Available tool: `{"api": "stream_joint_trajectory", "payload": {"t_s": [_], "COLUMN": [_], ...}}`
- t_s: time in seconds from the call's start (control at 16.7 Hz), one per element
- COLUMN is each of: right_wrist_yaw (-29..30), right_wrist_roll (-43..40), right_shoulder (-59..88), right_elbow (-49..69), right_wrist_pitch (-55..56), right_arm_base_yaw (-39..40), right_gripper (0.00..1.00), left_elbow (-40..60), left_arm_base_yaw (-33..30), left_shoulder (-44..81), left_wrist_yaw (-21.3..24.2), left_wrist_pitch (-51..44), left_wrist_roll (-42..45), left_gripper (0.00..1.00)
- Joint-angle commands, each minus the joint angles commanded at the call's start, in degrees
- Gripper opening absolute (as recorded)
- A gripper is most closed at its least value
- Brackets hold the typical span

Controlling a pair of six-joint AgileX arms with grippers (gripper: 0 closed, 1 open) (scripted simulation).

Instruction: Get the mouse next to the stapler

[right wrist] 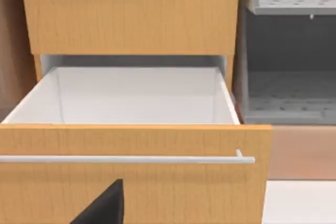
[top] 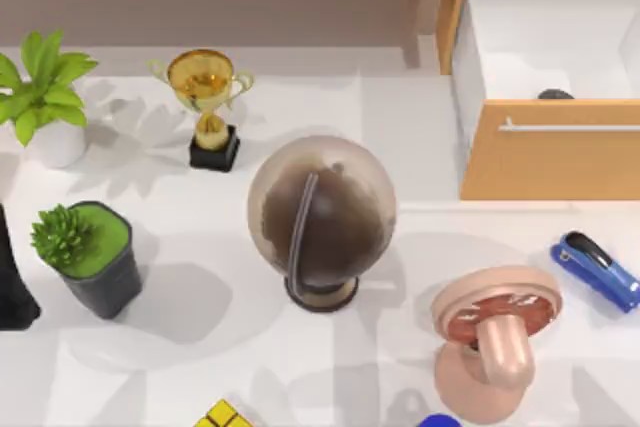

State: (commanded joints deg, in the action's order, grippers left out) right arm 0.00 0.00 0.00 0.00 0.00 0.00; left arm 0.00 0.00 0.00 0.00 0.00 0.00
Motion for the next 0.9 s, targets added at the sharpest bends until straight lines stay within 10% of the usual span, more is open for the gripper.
{"api": "stream_joint_trajectory", "payload": {"t_s": [0.9], "right_wrist_yaw": [2.0], "right_wrist_roll": [4.1], "right_shoulder": [45.7], "right_elbow": [39.5], "right_wrist_pitch": [-22.8], "right_arm_base_yaw": [0.9], "right_gripper": [1.0], "left_elbow": [0.0], "left_arm_base_yaw": [0.0], "left_shoulder": [0.0], "left_wrist_yaw": [0.0], "left_wrist_pitch": [0.0], "left_wrist_roll": [0.0], "left_gripper": [1.0]}}
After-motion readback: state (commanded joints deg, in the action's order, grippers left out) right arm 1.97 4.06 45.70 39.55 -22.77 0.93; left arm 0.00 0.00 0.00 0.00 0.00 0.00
